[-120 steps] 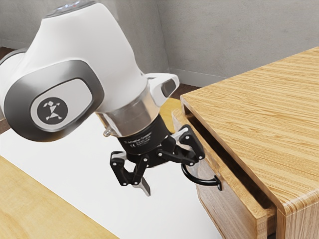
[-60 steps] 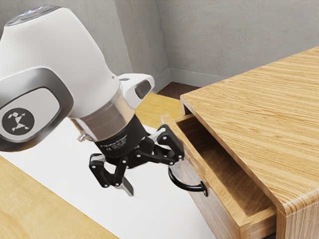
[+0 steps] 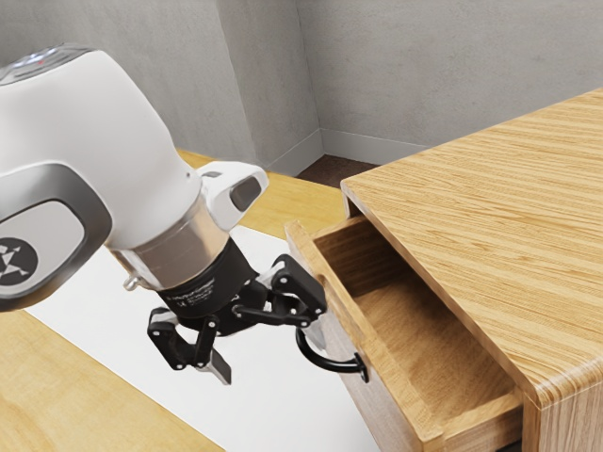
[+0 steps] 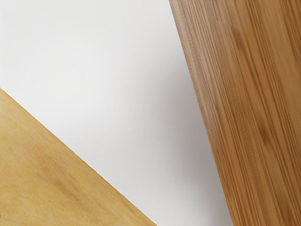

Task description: Pull the drawer handle with one arm to open the drawer

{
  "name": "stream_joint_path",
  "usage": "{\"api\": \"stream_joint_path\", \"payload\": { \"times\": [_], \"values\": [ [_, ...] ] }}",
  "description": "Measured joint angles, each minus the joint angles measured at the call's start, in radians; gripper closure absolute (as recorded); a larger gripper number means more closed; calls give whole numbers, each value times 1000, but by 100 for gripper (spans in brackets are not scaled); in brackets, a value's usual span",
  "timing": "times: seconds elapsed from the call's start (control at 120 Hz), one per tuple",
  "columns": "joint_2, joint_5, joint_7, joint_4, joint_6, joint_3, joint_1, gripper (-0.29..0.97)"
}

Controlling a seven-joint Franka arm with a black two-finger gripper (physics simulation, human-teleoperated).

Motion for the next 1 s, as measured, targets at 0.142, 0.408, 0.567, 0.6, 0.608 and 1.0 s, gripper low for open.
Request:
{"api": "stream_joint_path", "payload": {
  "times": [0.142, 0.408, 0.567, 0.6, 0.608, 1.0],
  "values": [
    [-37, 15, -4, -7, 2, 0, -6, 0],
    [-65, 42, -9, -3, 4, 34, -63, 0],
    [-72, 67, -15, -23, 1, 58, -109, 0],
    [-74, 70, -17, -30, 0, 58, -118, 0],
    [-75, 71, -17, -32, 0, 58, -120, 0],
    [-223, 143, -35, -77, -12, 200, -259, 0]
  ]
}}
